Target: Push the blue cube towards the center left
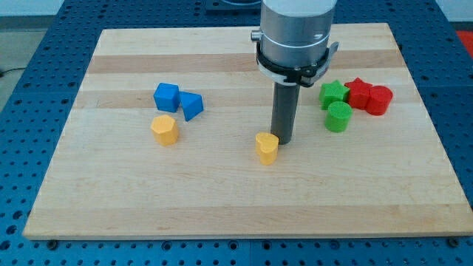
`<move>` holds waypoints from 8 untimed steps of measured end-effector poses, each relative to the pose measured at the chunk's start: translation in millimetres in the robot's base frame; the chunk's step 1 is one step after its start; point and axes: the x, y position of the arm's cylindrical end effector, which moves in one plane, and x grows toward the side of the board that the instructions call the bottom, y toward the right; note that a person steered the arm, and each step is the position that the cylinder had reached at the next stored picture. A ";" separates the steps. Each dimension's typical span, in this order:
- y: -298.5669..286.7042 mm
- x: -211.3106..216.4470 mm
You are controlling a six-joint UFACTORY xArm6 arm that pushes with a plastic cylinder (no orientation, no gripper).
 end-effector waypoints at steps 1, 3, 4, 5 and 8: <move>-13.1 -32.4; -120.4 -76.8; -157.0 -83.8; -183.3 -79.1; -207.6 -114.3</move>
